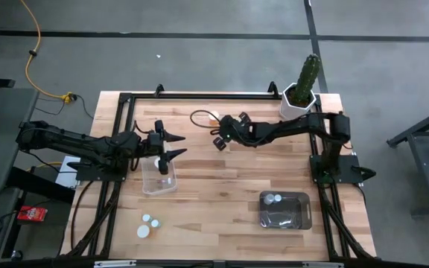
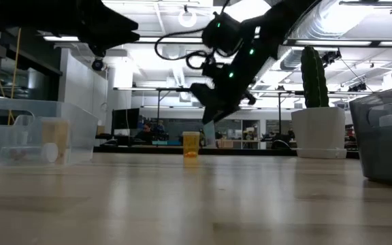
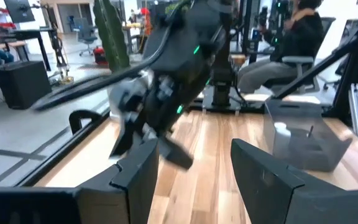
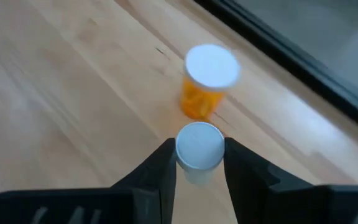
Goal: Pick and place medicine bottles into bin by pill shape (circle, oval)
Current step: Put the blue capsule bottle into the transparent bin
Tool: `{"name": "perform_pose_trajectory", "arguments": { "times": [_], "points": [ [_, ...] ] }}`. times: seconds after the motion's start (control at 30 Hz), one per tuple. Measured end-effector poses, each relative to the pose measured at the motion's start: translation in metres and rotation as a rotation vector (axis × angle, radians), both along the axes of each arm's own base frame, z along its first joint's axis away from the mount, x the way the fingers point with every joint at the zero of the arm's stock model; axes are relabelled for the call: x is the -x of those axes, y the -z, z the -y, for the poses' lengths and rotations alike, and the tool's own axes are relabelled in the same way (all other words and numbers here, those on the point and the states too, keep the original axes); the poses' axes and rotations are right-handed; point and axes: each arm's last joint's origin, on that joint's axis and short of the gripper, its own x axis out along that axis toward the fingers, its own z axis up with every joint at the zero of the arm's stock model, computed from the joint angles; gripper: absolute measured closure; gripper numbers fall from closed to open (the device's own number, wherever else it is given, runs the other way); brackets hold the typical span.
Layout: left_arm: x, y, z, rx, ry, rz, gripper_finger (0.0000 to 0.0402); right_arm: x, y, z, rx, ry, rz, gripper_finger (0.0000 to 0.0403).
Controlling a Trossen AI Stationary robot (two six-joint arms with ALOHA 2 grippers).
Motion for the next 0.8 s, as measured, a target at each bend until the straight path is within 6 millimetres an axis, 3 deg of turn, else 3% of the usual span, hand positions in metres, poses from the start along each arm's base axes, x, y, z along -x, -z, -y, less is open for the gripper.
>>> {"name": "perform_pose_trajectory", "arguments": {
  "times": [0.2,0.4,0.6,0.8],
  "points": [
    [0.004,0.001,0.000,0.025,-0.003,-0.024,0.0213,0.019,-0.017,-0.025,0.069,0.015,-0.057,0.0304],
    [0.014,-0.005,0.001,0.033,-0.004,-0.002,0.0213,0.064,-0.018,-0.032,0.006,-0.029,0.092,0.0304],
    [0.018,-0.010,0.001,0.034,-0.006,0.026,0.0213,0.094,-0.027,-0.041,-0.058,-0.262,0.309,0.0304],
    [0.015,-0.003,0.001,0.038,0.000,-0.031,0.0213,0.097,-0.031,-0.061,-0.066,-0.497,0.330,0.0304]
  ]
}}
